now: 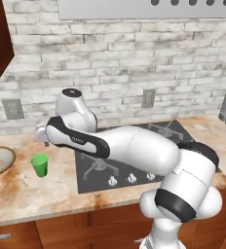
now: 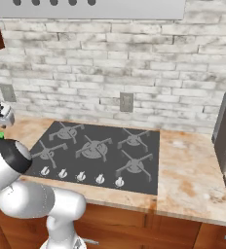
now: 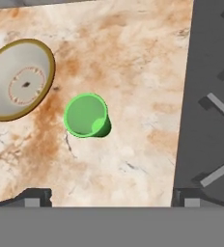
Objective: Pick the cup and bowl from the counter and place them on the counter next to the sink.
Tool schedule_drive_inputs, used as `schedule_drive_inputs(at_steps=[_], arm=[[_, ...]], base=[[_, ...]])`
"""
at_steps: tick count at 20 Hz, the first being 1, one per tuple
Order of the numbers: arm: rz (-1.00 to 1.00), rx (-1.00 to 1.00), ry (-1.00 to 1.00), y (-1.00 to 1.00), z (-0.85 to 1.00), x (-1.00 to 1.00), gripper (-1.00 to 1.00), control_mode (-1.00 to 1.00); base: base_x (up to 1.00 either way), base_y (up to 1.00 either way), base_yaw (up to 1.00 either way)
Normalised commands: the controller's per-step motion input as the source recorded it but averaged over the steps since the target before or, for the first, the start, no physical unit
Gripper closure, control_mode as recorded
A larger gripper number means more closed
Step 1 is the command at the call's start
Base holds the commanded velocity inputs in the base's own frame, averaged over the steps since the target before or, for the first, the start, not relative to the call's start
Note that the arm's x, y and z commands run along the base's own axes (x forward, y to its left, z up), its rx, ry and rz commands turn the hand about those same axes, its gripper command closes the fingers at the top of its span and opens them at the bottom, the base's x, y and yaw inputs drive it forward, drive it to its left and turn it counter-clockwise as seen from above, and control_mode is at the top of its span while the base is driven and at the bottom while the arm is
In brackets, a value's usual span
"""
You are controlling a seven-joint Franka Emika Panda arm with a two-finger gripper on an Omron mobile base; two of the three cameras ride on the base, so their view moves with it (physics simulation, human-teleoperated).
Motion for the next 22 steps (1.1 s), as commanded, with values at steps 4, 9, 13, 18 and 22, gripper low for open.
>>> schedule_drive_inputs(at_steps=[4,9,13,18,22], arm=[[0.0,-0.04,0.0,0.1,-0.09,0.39,-1.0,-1.0],[0.0,-0.01,0.0,0.18,-0.13,0.31,-1.0,-1.0],[0.0,0.0,0.0,0.28,-0.3,0.08,-1.0,-1.0],[0.0,0.0,0.0,0.11,-0.29,0.01,-1.0,-1.0],[0.0,0.0,0.0,0.0,-0.26,0.16,-1.0,-1.0]], base=[[0.0,0.0,0.0],[0.0,0.0,0.0],[0.0,0.0,0.0],[0.0,0.0,0.0],[0.0,0.0,0.0]])
